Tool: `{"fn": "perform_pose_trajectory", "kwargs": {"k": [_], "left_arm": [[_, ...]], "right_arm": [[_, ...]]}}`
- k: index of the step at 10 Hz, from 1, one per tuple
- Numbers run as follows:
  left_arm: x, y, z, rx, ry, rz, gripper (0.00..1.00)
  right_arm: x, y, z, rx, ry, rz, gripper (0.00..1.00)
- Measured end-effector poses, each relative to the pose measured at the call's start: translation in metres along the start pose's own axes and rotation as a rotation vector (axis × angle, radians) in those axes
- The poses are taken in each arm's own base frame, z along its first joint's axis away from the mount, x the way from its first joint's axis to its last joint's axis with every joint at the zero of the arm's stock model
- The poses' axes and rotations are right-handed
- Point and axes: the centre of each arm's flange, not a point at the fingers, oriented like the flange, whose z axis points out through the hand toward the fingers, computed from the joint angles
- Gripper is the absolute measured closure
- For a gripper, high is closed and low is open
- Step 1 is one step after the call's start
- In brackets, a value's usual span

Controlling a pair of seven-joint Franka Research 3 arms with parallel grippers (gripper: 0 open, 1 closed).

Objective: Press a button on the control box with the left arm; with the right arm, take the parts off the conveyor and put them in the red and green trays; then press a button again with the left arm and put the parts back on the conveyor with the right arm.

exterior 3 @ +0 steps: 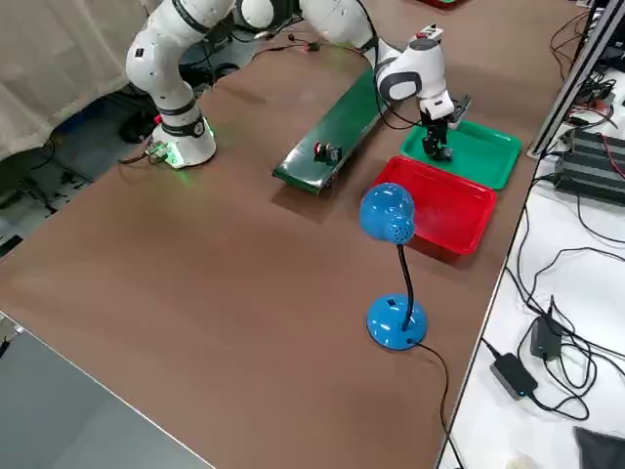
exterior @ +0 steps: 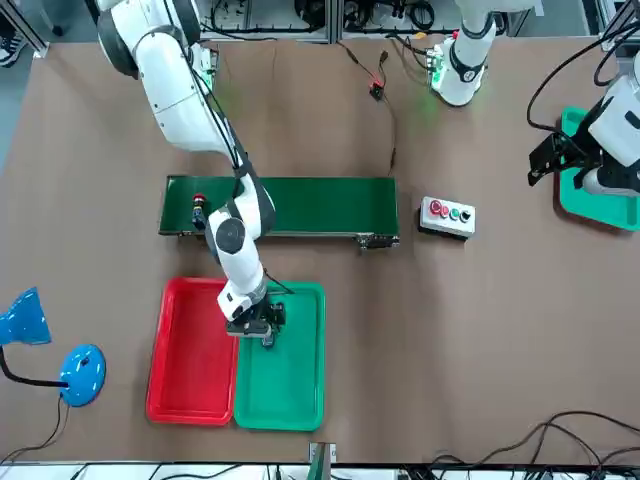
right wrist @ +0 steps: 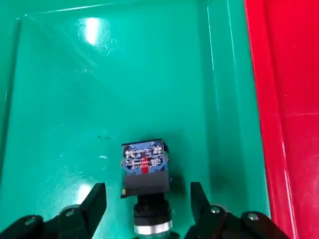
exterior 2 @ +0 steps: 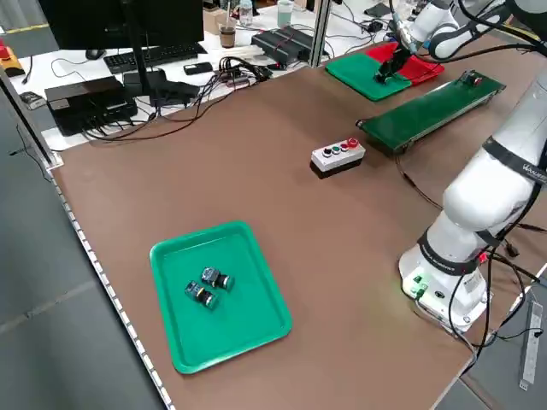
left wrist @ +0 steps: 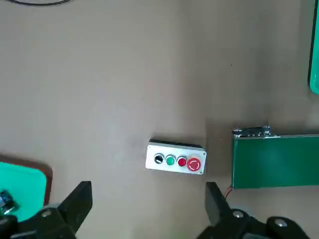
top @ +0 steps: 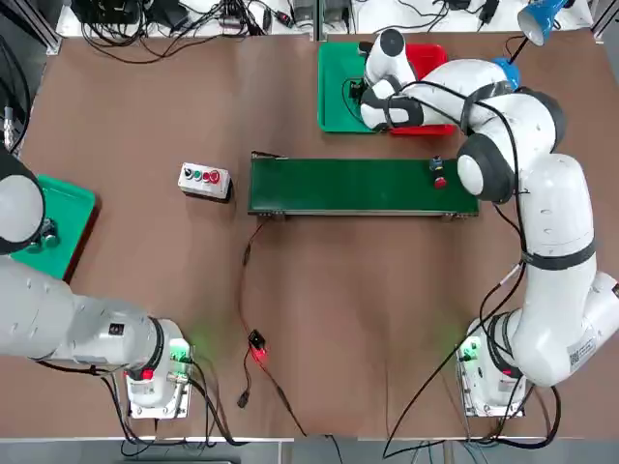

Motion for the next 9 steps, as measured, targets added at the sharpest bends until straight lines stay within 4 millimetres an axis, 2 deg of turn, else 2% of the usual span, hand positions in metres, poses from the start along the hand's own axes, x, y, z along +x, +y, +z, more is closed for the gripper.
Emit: {"fn": "perform_pose_trajectory", "kwargs": {"k": [1,4,7,9], "left_arm": [[0.0,0.0,0.0,0.0,0.0,0.0,0.0],[0.0,0.0,0.0,0.0,0.0,0.0,0.0],[0.0,0.0,0.0,0.0,0.0,0.0,0.0],[0.0001,-0.0015,0.0,0.0,0.0,-0.003,0.0]], "right_arm": [[-0.0003,0.0,0.0016,-0.001,-0.001,0.0,0.26],[0.0014,-0.0012,0.0023,0.001,0.003,0.0,0.44],[0.0038,-0.0019,0.0005,0.001,0.005,0.001,0.56],[0.0054,-0.0027,-0.0009,0.002,0.007,0.001,0.59]]}}
